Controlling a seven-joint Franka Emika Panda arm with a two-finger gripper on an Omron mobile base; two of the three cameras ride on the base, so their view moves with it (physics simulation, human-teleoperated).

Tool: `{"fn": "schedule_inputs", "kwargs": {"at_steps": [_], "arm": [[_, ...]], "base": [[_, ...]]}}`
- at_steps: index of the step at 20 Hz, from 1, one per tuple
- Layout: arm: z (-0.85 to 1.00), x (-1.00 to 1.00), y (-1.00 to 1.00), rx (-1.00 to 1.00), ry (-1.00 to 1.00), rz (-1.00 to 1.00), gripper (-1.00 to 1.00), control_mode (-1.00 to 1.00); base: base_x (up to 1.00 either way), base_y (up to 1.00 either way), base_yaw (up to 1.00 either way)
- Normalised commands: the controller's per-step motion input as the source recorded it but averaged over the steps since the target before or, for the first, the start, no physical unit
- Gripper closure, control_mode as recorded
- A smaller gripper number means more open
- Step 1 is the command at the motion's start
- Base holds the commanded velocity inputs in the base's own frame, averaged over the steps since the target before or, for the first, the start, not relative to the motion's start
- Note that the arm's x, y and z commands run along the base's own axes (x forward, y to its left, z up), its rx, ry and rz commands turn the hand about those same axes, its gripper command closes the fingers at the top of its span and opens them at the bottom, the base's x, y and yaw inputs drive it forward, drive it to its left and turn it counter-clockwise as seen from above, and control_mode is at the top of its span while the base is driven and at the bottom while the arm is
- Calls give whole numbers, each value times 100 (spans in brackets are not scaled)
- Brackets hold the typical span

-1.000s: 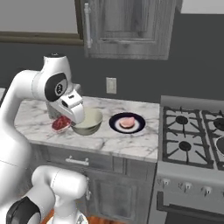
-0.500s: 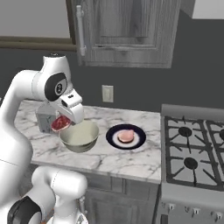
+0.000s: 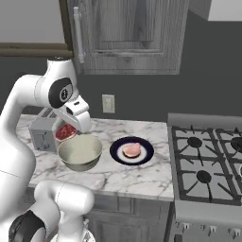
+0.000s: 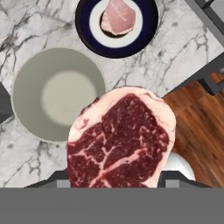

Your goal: Place one of the steaks on the plate and the other in the bowl. Then place the bowl in the fridge.

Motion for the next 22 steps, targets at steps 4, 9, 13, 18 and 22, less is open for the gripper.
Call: {"fn": "schedule_inputs", "kwargs": {"at_steps": [4,9,13,18,22], "arm": [[0,0,0,0,0,0,100,100],[-21,-1,16,2,0,-1,100,-100],[-54,0,35,10,0,0,100,-100],[-39,10,33,1,0,0,100,-100],[-29,20,14,0,3,-1,100,-100]], "base": [[0,49,-14],[-5,18,-4],[0,0,0],[0,0,0],[0,0,0]]}}
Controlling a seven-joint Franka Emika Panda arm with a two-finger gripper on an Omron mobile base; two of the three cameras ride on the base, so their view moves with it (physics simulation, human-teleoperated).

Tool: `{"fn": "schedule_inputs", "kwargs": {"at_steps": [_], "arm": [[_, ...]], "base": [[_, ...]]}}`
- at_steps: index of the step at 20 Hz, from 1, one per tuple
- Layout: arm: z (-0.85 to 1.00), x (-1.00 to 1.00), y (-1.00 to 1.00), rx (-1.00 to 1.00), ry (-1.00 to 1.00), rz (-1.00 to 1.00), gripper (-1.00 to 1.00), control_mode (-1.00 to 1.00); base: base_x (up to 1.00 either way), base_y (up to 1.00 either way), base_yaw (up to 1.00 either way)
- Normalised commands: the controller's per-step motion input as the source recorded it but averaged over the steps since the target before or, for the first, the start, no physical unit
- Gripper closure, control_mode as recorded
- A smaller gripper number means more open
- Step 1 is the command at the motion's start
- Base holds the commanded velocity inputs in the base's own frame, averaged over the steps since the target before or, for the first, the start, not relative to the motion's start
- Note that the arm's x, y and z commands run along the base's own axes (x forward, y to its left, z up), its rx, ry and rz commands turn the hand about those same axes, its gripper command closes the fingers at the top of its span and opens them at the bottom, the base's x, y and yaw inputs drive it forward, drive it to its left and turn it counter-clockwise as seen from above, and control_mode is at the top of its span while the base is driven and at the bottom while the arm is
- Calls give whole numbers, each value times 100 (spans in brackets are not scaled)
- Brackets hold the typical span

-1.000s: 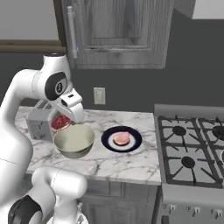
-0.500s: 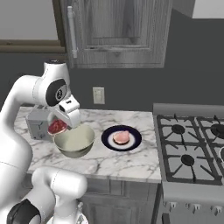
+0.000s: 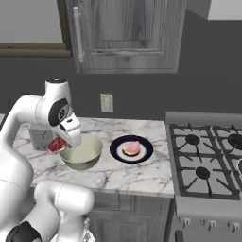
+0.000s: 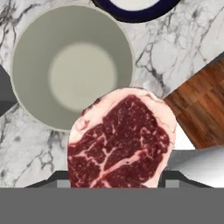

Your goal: Place one of the steaks on the plate and the other in the bowl. Then place the bowl in the fridge.

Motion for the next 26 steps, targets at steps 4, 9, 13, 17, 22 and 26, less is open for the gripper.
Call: {"fn": "schedule_inputs", "kwargs": {"at_steps": [4,9,13,17,22,26], "arm": [[-30,30,0,0,0,0,100,-100],[-47,36,0,2,0,0,100,-100],[-36,40,0,2,0,0,100,-100],[-34,54,0,0,2,0,100,-100],[-44,57,0,1,3,0,100,-100],[-40,42,0,0,5,0,100,-100]], "base": [[0,0,0],[0,0,0],[0,0,0],[0,0,0],[0,0,0],[0,0,0]]}}
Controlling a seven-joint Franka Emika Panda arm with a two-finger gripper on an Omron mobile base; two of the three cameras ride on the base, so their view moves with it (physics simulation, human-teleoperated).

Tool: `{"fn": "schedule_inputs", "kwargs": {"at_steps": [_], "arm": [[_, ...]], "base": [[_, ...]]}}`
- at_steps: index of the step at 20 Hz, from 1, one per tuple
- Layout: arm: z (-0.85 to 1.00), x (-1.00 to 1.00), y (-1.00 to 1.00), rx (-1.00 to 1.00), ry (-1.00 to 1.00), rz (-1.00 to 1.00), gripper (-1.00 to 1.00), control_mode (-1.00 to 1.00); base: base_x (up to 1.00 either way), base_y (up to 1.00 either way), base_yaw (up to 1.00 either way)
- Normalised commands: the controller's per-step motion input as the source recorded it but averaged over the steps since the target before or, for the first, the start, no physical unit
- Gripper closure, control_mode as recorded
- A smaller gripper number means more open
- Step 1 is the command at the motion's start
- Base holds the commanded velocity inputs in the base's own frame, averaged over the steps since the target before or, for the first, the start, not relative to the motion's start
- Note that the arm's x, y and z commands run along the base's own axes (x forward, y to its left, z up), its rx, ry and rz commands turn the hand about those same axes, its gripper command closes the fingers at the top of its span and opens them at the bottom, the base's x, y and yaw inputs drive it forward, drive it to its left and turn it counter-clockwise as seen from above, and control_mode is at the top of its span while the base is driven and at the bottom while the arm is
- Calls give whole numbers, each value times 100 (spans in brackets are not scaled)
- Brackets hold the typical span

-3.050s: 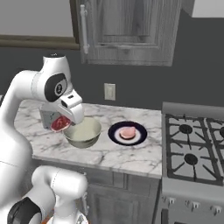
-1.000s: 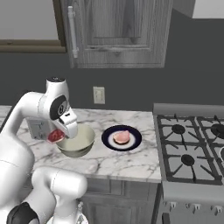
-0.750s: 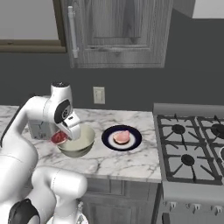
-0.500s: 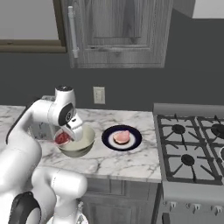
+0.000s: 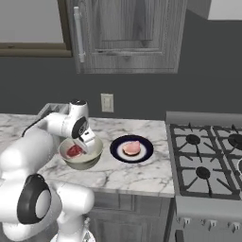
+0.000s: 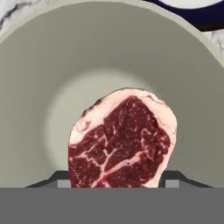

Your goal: Place one of the steaks on the plate and the other in the bowl. Then place the bowl in the fridge.

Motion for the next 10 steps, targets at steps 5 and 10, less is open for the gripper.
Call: {"fn": "schedule_inputs", "kwargs": {"at_steps": [5,10], "arm": [[-39,28,0,1,3,0,100,-100],[-35,23,0,0,0,0,100,-100]], "base": [[0,0,0],[0,0,0]]}}
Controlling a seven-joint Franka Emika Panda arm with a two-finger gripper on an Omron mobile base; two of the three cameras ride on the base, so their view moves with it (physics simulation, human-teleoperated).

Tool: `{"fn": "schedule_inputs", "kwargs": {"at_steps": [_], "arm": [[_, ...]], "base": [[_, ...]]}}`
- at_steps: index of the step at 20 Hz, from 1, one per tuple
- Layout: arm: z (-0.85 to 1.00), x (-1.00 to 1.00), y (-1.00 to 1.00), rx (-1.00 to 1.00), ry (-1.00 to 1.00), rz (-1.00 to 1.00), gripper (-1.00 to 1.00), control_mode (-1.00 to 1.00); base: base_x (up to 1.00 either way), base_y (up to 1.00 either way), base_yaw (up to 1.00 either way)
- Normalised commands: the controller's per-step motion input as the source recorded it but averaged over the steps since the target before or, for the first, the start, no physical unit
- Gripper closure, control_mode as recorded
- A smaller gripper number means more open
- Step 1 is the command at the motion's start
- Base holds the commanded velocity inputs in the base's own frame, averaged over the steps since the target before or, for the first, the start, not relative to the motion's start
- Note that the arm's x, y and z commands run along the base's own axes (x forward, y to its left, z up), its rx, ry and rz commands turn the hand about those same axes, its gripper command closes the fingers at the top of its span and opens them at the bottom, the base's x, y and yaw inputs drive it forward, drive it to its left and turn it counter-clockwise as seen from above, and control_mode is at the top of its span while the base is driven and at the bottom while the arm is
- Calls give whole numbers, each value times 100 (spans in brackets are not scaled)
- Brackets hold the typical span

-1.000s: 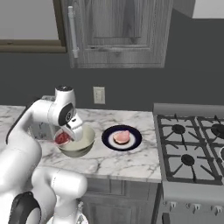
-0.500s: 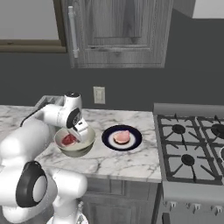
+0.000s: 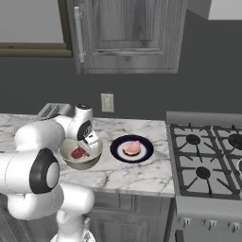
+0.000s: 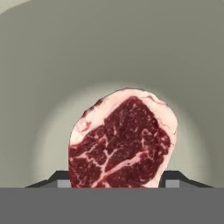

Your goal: Place one of the steaks on the plate and the other in the bowl. Then place the bowl in the fridge.

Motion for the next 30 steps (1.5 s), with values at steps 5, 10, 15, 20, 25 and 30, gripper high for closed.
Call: {"fn": "schedule_inputs", "kwargs": {"at_steps": [5,10,15,20,25,30], "arm": [[-29,31,0,0,1,0,100,-100],[-21,24,0,2,2,0,100,-100],[-3,-5,0,0,-1,0,-100,-100],[0,-23,1,0,-14,0,-100,-100],[0,-6,0,0,-3,0,-100,-100],[35,-8,0,7,0,0,-100,-100]], "base": [[0,0,0],[0,0,0],[0,0,0],[0,0,0],[0,0,0],[0,0,0]]}}
